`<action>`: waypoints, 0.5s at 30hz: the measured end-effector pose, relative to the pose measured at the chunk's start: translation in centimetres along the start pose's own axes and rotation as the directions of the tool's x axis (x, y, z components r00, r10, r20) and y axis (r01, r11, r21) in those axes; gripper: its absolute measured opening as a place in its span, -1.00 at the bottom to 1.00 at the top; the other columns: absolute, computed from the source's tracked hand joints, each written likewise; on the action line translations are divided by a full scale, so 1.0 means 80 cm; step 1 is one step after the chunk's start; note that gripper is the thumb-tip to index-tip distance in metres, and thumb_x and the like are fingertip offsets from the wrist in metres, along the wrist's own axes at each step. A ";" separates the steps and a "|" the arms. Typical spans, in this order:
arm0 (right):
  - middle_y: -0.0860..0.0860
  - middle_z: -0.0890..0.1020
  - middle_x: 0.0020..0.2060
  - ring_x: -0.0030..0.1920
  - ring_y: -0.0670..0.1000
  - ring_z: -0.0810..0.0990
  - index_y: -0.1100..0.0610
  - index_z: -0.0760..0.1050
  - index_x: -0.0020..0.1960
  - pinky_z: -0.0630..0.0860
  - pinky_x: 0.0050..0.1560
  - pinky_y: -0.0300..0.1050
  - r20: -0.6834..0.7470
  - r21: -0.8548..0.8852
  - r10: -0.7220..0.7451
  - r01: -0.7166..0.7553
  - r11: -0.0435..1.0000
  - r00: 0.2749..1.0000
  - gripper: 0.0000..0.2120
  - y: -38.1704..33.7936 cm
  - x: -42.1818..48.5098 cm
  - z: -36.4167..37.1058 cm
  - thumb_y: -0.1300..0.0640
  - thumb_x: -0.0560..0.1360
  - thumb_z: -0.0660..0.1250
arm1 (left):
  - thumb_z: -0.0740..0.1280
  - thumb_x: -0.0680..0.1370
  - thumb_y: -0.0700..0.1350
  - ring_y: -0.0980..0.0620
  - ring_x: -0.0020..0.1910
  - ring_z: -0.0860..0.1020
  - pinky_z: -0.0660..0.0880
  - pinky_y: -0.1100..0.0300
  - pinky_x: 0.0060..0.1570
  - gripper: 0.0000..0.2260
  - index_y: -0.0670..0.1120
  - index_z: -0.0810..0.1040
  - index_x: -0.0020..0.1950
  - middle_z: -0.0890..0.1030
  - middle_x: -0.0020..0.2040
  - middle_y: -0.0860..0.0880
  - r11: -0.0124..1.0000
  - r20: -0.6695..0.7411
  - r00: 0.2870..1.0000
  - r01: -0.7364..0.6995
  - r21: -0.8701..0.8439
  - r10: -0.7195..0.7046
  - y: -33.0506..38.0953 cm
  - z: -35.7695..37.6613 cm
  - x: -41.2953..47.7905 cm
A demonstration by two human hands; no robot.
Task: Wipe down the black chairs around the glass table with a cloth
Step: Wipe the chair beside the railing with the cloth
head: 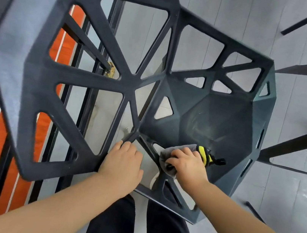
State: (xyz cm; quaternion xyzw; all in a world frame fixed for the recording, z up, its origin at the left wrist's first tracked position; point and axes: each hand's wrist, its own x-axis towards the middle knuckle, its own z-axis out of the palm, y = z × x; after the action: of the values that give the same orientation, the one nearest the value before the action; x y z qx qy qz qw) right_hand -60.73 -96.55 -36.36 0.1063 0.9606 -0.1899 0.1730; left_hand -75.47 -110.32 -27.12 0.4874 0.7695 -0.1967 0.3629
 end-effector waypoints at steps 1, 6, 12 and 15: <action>-0.12 0.58 -0.29 -0.27 0.03 0.54 -0.12 0.65 -0.25 0.43 -0.34 -0.10 -0.002 -0.015 -0.003 0.003 1.000 1.000 -0.53 0.005 0.007 -0.006 0.15 -0.13 0.63 | 0.07 0.59 0.09 -0.08 0.40 0.22 0.08 0.02 0.44 -0.58 -0.12 0.34 0.35 0.32 0.39 -0.13 0.998 0.011 0.999 0.046 -0.041 -0.045 0.003 -0.004 0.004; -0.01 0.66 -0.11 -0.18 0.18 0.53 0.02 0.66 -0.04 0.36 -0.23 -0.06 -0.361 0.156 0.172 -0.123 0.980 0.916 -0.59 0.017 0.119 -0.068 0.31 0.22 0.24 | 0.10 0.60 0.05 -0.08 0.50 0.08 0.09 0.05 0.43 -0.46 -0.18 0.11 0.50 0.10 0.53 -0.16 0.899 0.058 0.965 0.259 -0.354 -0.255 0.007 -0.022 0.049; 0.01 0.59 0.17 0.07 0.21 0.45 0.09 0.60 0.16 0.36 -0.02 0.01 -0.377 0.198 0.365 -0.311 0.930 0.851 -0.65 0.033 0.241 -0.088 0.30 0.43 0.25 | 0.14 0.60 -0.09 -0.13 0.38 0.31 0.33 0.05 0.28 -0.51 -0.20 0.12 0.50 0.26 0.44 -0.17 0.774 0.119 0.931 0.355 -0.524 -0.346 -0.010 -0.018 0.088; 0.01 0.60 0.13 0.08 0.20 0.44 0.09 0.59 0.16 0.21 -0.09 -0.06 -0.342 0.169 0.368 -0.329 0.929 0.865 -0.62 0.024 0.234 -0.060 0.31 0.40 0.24 | 0.10 0.61 -0.18 -0.12 0.37 0.33 0.35 0.08 0.25 -0.52 -0.14 0.08 0.52 0.12 0.52 -0.13 0.736 0.094 0.932 0.335 -0.588 -0.349 -0.009 -0.010 0.088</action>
State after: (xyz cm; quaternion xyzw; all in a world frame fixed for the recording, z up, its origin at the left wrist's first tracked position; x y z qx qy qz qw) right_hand -78.81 -90.26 -39.82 0.3206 0.9294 -0.1823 0.0155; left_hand -78.27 -105.86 -31.89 0.2013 0.8721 -0.0032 0.4460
